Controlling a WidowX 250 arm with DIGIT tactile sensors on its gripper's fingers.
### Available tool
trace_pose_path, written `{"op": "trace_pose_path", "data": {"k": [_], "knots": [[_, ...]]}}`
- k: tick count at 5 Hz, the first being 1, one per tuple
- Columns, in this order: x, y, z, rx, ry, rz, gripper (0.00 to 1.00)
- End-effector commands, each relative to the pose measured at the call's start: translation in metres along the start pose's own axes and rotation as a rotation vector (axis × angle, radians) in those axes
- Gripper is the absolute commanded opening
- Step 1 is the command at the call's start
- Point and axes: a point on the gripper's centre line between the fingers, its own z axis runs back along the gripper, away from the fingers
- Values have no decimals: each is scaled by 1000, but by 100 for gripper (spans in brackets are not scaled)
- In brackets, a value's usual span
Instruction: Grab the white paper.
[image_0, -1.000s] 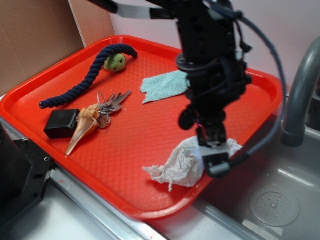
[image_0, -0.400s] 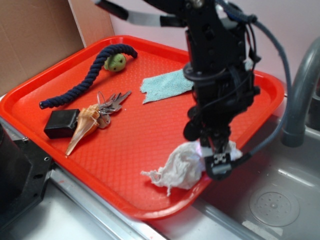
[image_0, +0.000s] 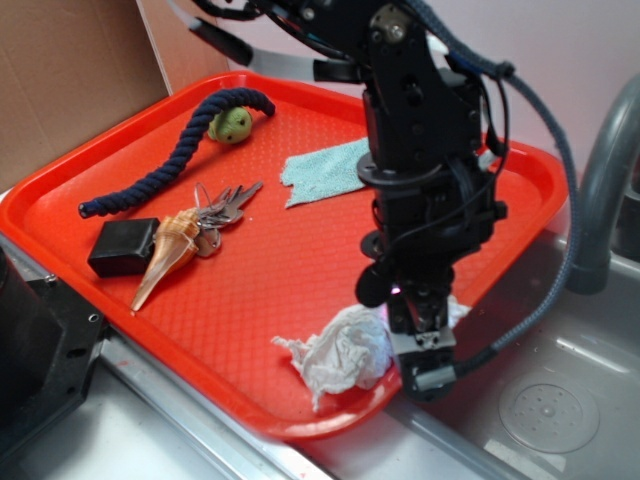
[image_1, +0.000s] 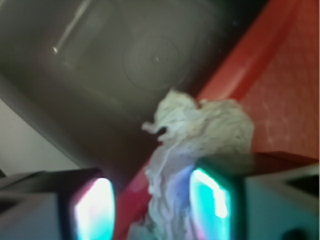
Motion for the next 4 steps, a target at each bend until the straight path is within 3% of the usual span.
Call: {"op": "trace_pose_path", "data": {"k": [1, 2, 4], "knots": [[-2, -18, 3, -34, -1, 0, 100], [-1, -15, 6, -31, 15, 25, 0], [18, 2, 28, 5, -13, 0, 0]]}}
